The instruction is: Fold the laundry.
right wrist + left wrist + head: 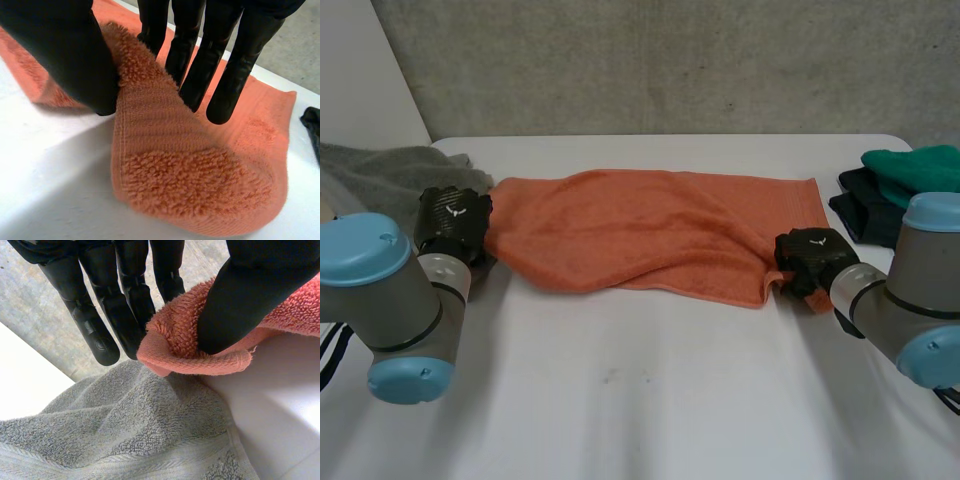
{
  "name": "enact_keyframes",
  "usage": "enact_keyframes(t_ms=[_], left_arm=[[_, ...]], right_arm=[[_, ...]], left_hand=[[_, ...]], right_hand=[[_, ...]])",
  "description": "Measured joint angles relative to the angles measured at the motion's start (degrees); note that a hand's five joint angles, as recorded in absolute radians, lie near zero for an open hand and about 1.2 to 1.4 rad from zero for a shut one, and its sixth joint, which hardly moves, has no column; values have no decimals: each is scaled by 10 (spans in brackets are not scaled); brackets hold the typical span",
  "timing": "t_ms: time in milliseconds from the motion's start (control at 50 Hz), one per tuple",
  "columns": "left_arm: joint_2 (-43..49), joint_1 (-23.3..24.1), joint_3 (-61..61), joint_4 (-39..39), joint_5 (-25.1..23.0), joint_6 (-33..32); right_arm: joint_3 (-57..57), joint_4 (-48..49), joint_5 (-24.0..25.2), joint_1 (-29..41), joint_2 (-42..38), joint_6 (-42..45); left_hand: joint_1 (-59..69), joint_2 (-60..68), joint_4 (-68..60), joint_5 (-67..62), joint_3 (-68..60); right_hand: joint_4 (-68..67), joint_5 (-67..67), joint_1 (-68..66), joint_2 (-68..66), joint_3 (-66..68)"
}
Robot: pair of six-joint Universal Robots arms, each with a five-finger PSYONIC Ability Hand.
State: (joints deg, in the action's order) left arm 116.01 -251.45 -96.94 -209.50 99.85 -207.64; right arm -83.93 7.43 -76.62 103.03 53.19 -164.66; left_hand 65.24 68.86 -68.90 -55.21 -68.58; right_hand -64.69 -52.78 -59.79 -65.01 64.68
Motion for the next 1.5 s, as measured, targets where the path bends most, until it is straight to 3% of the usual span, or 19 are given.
enact_keyframes(t_ms=[80, 100, 140, 160, 240, 280, 300, 320, 340, 500, 600, 760, 860, 940, 1060, 1140, 1260, 1360, 1500], left_arm=[[-5, -1, 0, 10, 0, 0], [-12, -2, 0, 19, 0, 1], [-20, -5, 0, 29, 0, 1], [-27, -9, -1, 38, 0, 1], [-47, -19, -3, 60, -1, 1], [-60, -24, -6, 75, -1, 0], [-64, -25, -7, 80, -2, 0], [-69, -27, -9, 88, -2, 0], [-72, -27, -11, 93, -2, 0], [-89, -26, -30, 115, -2, 0], [-135, -29, -61, 154, -2, -7], [-225, -37, -111, 301, -17, -28], [-252, -36, -143, 393, -49, -55], [-242, -33, -147, 406, -62, -63], [-173, -29, -109, 356, -62, -65], [-119, -26, -57, 304, -47, -64], [12, -18, 86, 197, 21, -62], [100, -4, 190, 170, 54, -63], [192, 7, 298, 157, 63, -67]], right_arm=[[10, -2, -24, 4, 2, 6], [10, -7, -31, 4, 13, 14], [6, -14, -36, 2, 28, 25], [3, -21, -37, -1, 39, 34], [-10, -43, -37, -21, 67, 71], [-17, -57, -36, -37, 75, 100], [-18, -61, -36, -42, 76, 110], [-21, -67, -36, -50, 74, 132], [-22, -71, -37, -55, 72, 147], [-24, -88, -39, -72, 59, 209], [-37, -163, -37, -96, 76, 275], [-90, -356, -36, -144, 173, 418], [-130, -411, -32, -167, 215, 484], [-144, -385, -29, -169, 221, 497], [-130, -288, -31, -148, 200, 480], [-69, -207, -46, -99, 152, 451], [66, -89, -71, -35, 41, 430], [150, -9, -74, -25, -39, 430], [261, 61, -73, -19, -149, 433]], left_hand=[[0, 0, 0, 0, 0], [0, 0, 0, 0, 0], [0, 0, 0, 0, 0], [0, 0, 0, 0, 0], [0, 0, 0, 0, 0], [0, 0, 0, 0, 0], [0, 0, 0, 0, 0], [0, 0, 0, 0, 0], [0, 0, 0, 0, 0], [0, 0, 0, 0, 0], [0, 0, 0, 0, 0], [0, 0, 0, 0, 0], [0, 0, 0, 0, 0], [0, 0, 0, 0, 0], [0, 0, 0, 0, 0], [0, 0, 0, 0, 0], [0, 0, 0, 0, 0], [0, 0, 0, 0, 0], [0, 0, 0, 0, 0]], right_hand=[[-35, -32, -14, -27, 33], [38, 30, 51, 45, -40], [38, 30, 51, 45, -40], [186, 159, 178, 198, -187], [234, 207, 210, 235, -234], [93, 84, 75, 94, -93], [93, 84, 75, 94, -93], [-14, -17, -10, -16, 13], [-31, -30, -11, -27, 30], [-36, -32, -11, -28, 33], [-36, -32, -11, -28, 33], [-36, -32, -11, -28, 33], [-36, -32, -11, -28, 33], [-36, -32, -11, -28, 33], [-36, -32, -11, -28, 33], [-36, -32, -11, -28, 33], [-36, -32, -11, -28, 33], [-36, -32, -11, -28, 33], [-36, -32, -11, -28, 33]])
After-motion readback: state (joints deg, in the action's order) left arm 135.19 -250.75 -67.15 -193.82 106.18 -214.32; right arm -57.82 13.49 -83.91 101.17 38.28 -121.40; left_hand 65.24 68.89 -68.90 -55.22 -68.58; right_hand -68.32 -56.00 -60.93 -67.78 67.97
